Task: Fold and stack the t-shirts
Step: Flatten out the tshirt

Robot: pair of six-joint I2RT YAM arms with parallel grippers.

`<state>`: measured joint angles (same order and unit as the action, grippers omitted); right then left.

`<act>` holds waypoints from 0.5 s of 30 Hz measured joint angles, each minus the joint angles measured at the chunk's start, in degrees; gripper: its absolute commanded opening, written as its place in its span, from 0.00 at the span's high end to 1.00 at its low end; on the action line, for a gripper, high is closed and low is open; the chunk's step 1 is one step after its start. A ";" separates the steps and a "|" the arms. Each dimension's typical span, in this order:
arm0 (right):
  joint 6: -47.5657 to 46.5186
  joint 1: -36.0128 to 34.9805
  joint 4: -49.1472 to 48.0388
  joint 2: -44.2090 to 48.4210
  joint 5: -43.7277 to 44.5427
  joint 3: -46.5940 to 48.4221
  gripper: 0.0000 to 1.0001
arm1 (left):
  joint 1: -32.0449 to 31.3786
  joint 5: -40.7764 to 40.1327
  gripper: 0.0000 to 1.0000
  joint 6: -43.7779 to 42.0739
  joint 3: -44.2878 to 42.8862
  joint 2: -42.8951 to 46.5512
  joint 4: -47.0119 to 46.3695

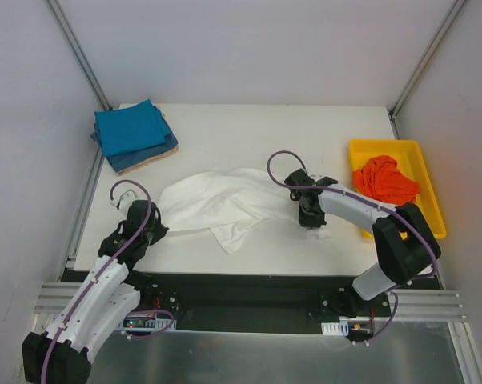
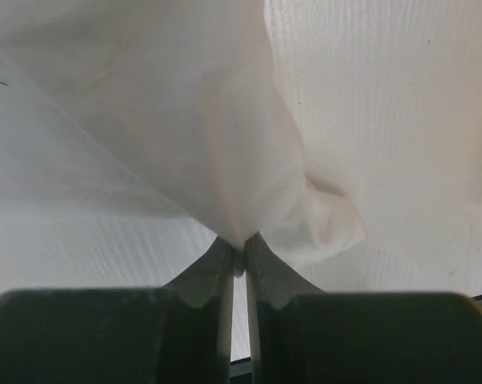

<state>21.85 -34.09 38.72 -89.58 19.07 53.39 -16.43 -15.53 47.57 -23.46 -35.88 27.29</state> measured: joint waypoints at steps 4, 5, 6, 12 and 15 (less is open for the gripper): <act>0.00 -0.52 2.23 1.79 1.88 0.04 0.99 | -0.02 -0.72 1.00 -0.57 -0.07 0.07 0.04; -0.09 -0.59 2.99 3.02 2.54 0.04 0.99 | -0.02 -1.27 1.00 -0.66 -0.20 0.17 0.07; -0.15 -0.66 3.89 4.68 3.28 0.07 0.99 | 0.00 -1.64 1.00 -0.70 -0.48 0.42 0.15; -1.36 -0.66 10.36 19.56 9.16 4.09 0.99 | -0.02 -3.17 1.00 -0.72 -6.29 4.42 1.16; -2.64 -0.68 12.15 25.94 10.78 8.17 0.99 | -0.02 -3.98 1.00 -0.74 -10.88 7.43 1.05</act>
<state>19.20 -34.76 50.87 -63.64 29.85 61.56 -16.45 -19.51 46.83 -34.35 -28.45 28.34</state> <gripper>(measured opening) 0.033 0.011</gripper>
